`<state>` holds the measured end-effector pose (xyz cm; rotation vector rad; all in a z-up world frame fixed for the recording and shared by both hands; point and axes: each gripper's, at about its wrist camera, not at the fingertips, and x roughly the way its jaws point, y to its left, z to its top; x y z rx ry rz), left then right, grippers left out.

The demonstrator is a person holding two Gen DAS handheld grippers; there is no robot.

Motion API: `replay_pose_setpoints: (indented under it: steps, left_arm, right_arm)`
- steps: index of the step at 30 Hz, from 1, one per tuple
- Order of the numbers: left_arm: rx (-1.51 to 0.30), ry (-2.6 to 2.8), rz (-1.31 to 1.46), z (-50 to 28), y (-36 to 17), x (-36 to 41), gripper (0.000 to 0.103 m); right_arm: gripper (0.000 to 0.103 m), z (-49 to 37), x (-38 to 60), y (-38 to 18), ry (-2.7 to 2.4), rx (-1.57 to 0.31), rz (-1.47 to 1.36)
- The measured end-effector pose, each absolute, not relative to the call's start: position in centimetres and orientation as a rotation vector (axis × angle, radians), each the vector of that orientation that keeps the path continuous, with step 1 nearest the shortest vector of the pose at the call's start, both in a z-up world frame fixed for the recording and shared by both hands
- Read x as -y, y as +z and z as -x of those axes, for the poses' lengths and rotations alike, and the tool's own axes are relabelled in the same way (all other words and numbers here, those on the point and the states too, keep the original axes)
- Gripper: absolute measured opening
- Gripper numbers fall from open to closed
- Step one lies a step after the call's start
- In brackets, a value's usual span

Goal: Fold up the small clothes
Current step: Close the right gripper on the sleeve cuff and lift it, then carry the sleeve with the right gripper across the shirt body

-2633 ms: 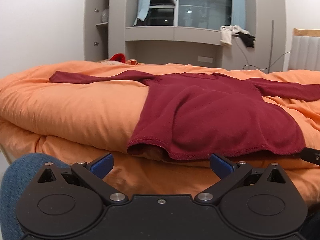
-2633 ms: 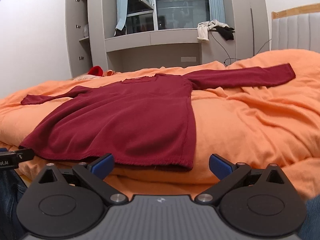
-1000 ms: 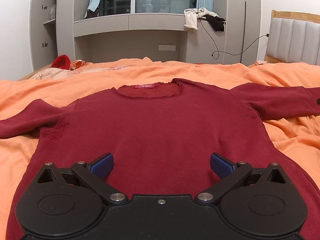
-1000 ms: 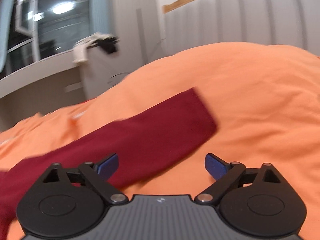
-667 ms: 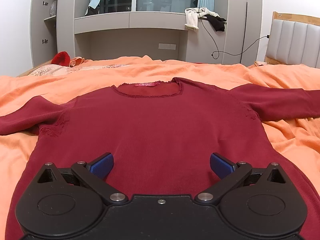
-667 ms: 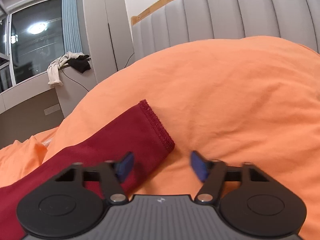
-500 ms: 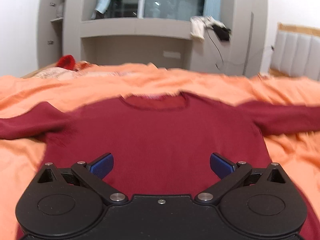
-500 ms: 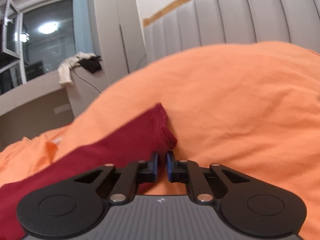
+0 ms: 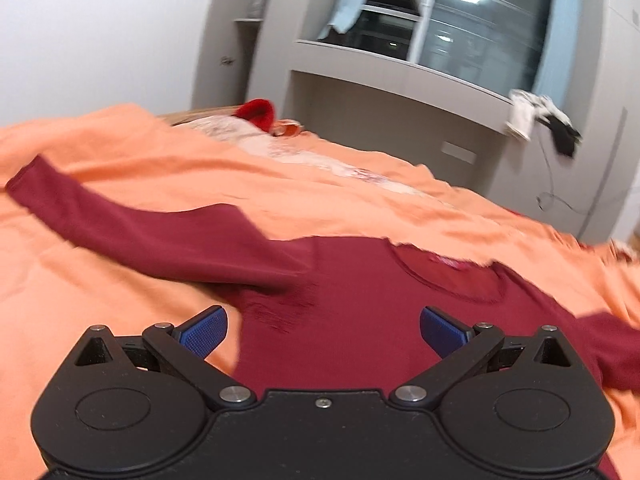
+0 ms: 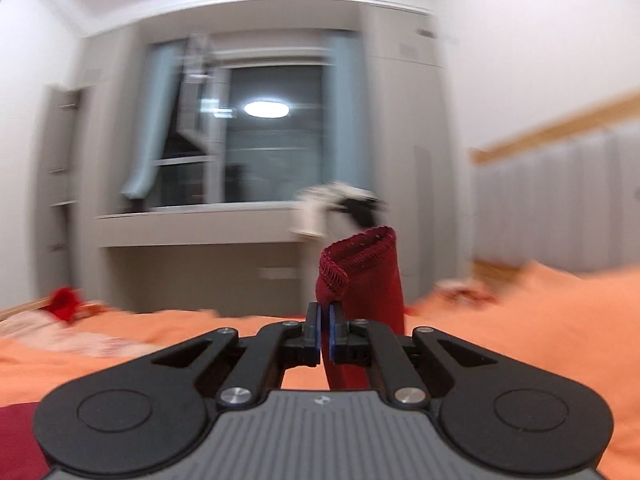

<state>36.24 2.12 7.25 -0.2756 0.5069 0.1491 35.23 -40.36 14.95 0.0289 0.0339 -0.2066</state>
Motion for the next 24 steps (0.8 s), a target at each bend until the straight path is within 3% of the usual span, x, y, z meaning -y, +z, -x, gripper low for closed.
replay_pose_setpoints:
  steps: [7, 21, 24]
  left_arm:
    - [-0.509, 0.186, 0.364, -35.9, 7.2, -4.8, 0.102]
    - [-0.521, 0.232, 0.461, -35.0, 6.9, -8.8, 0.102]
    - [-0.530, 0.212, 0.453, -35.3, 6.9, -8.4, 0.102]
  right_arm:
    - [0.004, -36.4, 25.7, 15.6, 0.088, -0.065, 0.153]
    - [0.004, -32.1, 7.7, 0.4, 0.459, -0.391, 0.642]
    - [0.013, -31.2, 7.0, -0.1, 0.492, -0.382, 0.691]
